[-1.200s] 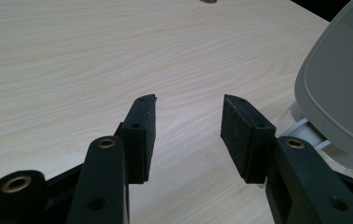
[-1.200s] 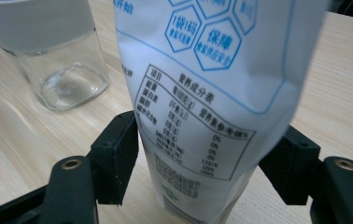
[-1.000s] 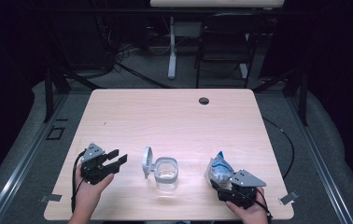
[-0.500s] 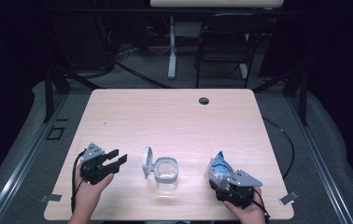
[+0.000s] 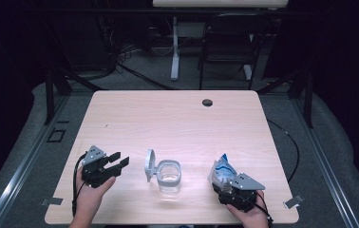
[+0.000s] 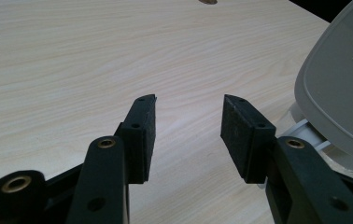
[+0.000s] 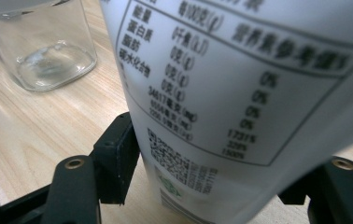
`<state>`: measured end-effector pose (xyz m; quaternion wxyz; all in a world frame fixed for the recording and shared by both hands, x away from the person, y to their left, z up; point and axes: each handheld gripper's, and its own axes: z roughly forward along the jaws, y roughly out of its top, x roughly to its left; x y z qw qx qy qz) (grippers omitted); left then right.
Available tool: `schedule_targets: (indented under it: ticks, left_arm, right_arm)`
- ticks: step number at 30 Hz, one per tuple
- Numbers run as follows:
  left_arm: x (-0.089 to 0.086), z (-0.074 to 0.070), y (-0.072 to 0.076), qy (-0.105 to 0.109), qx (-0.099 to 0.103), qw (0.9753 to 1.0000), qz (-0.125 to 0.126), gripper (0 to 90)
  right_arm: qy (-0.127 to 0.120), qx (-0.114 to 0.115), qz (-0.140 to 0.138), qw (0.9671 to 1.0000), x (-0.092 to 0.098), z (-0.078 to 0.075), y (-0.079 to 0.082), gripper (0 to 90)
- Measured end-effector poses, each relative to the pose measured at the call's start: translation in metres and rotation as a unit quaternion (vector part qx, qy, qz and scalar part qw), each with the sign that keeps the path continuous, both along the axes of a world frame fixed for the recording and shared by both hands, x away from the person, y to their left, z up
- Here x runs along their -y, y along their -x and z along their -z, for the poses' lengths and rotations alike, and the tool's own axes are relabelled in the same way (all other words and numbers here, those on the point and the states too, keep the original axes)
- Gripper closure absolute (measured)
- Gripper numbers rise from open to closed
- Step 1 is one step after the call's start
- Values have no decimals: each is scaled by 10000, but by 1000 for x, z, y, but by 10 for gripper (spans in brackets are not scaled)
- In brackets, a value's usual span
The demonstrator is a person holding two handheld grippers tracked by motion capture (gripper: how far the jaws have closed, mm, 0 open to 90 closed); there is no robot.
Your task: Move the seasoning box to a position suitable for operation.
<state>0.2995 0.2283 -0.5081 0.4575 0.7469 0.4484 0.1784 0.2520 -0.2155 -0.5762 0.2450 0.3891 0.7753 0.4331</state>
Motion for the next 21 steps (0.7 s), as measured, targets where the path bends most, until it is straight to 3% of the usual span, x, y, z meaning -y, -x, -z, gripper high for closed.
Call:
schedule_targets:
  ticks: [21]
  left_arm:
    - [0,0,0,-7,1,10000,-6,554]
  right_arm:
    - [-65,71,-38,9999,1,2,-1,367]
